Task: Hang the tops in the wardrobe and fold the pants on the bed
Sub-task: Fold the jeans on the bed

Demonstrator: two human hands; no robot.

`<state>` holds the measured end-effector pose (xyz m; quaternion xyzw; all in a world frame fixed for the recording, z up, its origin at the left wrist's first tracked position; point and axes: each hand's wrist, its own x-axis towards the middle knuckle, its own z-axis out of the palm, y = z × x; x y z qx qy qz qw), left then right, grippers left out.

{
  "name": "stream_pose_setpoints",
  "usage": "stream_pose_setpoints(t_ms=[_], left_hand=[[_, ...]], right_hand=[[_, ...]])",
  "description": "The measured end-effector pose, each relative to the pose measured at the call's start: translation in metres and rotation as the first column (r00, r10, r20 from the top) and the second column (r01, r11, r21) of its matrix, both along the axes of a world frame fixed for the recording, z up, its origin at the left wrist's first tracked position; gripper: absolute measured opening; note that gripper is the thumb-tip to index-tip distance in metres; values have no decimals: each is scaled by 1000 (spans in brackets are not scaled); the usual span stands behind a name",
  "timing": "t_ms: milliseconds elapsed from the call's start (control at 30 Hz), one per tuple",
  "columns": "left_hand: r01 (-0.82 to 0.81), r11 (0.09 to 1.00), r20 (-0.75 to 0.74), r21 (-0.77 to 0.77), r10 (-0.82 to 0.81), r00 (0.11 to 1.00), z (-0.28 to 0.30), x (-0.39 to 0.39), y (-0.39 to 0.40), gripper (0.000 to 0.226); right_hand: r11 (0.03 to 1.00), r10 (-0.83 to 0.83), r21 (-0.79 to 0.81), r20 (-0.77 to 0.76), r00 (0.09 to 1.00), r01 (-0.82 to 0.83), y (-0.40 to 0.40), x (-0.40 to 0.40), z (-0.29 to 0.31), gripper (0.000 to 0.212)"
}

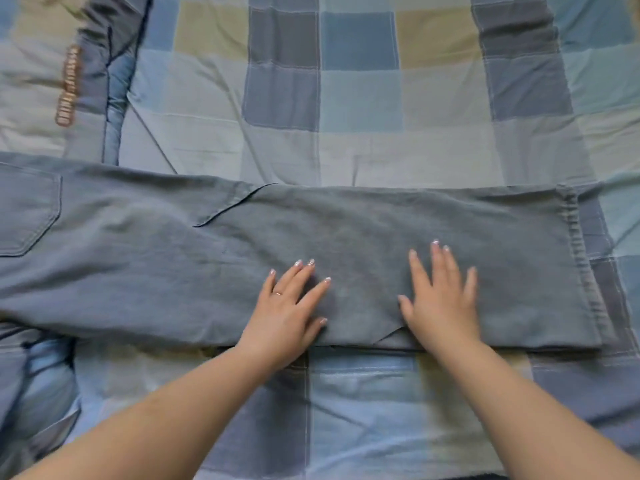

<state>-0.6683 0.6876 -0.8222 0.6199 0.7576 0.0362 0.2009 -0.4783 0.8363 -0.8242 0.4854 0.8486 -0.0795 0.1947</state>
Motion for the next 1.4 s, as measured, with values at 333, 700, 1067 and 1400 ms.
stream_pose_setpoints(t_ms=[333, 700, 1067, 1400], left_hand=[[-151, 951, -370, -270, 43, 928, -42, -134, -67, 82], [-507, 805, -289, -306, 429, 856, 49, -262, -166, 80], [-964, -6, 235, -267, 969, -71, 75, -369, -275, 46], [-782, -350, 652, -515, 432, -623, 47, -426, -254, 52]], right_hand=[[969, 246, 24, -84, 966, -244, -76, -121, -67, 82], [958, 268, -150, 179, 947, -243, -103, -137, 12, 90], [775, 556, -175, -268, 787, -607, -242, -369, 49, 73], [747, 552, -149, -405, 729, -648, -301, -476, 48, 75]])
